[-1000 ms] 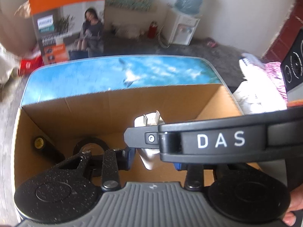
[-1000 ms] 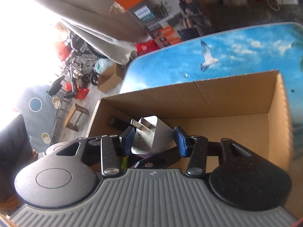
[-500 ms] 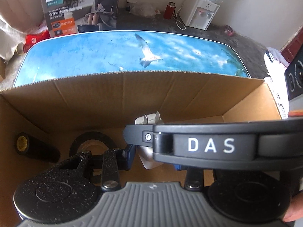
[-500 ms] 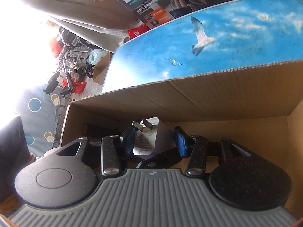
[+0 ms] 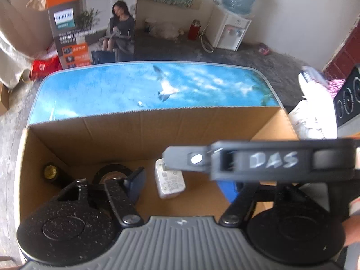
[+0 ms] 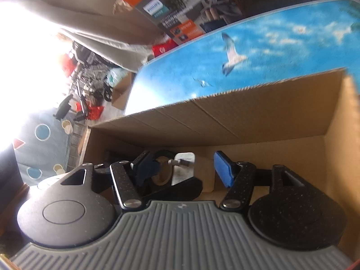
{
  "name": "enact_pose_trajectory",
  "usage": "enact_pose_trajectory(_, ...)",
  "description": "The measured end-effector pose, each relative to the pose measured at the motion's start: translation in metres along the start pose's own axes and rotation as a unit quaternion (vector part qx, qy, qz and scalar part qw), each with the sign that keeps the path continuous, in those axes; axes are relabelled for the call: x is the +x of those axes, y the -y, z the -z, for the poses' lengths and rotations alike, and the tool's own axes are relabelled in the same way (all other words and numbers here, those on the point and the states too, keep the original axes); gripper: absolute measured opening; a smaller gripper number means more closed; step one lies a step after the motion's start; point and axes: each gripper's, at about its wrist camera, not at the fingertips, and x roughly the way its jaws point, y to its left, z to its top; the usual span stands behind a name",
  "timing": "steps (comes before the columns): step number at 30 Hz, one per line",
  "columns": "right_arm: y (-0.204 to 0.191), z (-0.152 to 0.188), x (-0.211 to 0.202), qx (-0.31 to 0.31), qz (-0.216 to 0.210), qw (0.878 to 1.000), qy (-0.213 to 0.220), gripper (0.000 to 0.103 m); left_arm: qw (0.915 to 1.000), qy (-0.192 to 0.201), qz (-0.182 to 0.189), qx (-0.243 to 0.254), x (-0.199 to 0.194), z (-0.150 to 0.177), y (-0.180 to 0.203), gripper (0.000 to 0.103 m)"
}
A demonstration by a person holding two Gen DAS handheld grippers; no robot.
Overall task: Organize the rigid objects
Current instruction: 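Withdraw the right gripper toward the green dropper bottle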
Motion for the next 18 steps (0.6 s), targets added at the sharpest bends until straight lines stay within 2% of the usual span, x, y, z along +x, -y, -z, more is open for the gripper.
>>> enact_pose_trajectory(4,-0.01,0.017,-0.055,-0.001,-0.03,0.998,0.059,0.067,0.9996,0.023,0.008,0.016,-0.038,0.013,0.009,0.083)
enact_pose_trajectory(7,-0.019,0.044,-0.102,-0.012,-0.045,0.992,0.121,0.073,0.9987,0.04,0.012,0.031,-0.067,0.025,0.016,0.086)
enact_pose_trajectory(13,-0.028,0.126,-0.188,-0.058,-0.057,0.967,0.24,0.08,0.9947,0.065,0.027,0.075,-0.12,0.068,0.036,0.093)
enact_pose_trajectory(18,-0.02,0.193,-0.226,-0.074,-0.055,0.954,0.285,0.083,0.989,0.106,0.045,0.093,-0.151,0.121,0.044,0.098)
